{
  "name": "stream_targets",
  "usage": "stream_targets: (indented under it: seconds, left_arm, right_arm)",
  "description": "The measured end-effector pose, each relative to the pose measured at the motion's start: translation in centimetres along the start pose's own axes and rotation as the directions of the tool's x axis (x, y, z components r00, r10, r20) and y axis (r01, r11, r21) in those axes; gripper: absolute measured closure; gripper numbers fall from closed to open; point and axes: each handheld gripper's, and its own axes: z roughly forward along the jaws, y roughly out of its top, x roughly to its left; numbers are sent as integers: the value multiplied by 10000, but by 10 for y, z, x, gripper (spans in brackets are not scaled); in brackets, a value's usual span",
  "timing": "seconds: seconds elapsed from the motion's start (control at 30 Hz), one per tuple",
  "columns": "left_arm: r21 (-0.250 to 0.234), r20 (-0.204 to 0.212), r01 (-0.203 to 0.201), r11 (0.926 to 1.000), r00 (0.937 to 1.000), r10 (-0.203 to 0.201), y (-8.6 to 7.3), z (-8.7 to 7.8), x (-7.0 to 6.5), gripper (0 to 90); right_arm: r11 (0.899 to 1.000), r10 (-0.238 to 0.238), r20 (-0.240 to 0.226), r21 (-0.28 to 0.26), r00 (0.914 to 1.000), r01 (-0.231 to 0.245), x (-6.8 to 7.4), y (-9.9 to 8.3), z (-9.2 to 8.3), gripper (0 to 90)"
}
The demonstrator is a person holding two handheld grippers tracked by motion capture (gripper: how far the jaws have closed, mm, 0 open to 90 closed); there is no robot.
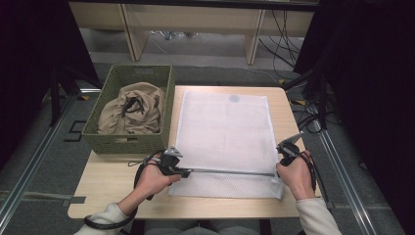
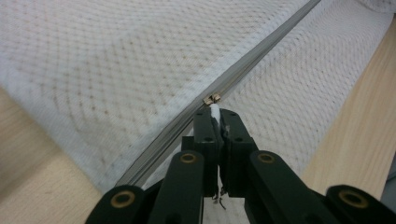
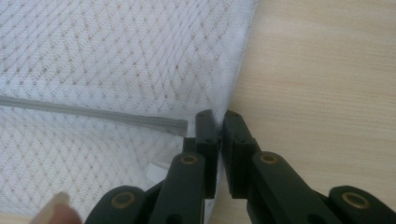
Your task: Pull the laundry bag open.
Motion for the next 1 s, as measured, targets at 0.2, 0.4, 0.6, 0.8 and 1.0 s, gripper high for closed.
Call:
stream_targets:
  seconds: [0.2,0.4,0.6,0.8,1.0]
  left_arm:
    - [92,-54,-39,9999,10000,40,-2,-4,3,867]
    - [36,-291,170,9998,9994,-168,-6,-6,5,867]
    - [27,-256,288,9996,9993,-287,-11,-13,12,867]
    - [63,-507,454,9989,9977,-450,-15,-18,17,867]
    - [111,-542,505,9987,9973,-498,-20,-25,23,867]
  right_arm:
    - [9999,41,-93,139,9999,-40,1,0,1,868]
    - [9999,-151,-41,-78,9999,151,2,-1,4,868]
    - [9998,-217,-49,37,9998,218,-3,0,3,868]
    - [9998,-173,-29,94,9998,173,-1,0,2,868]
    - [9999,80,-117,143,9999,-78,0,0,2,867]
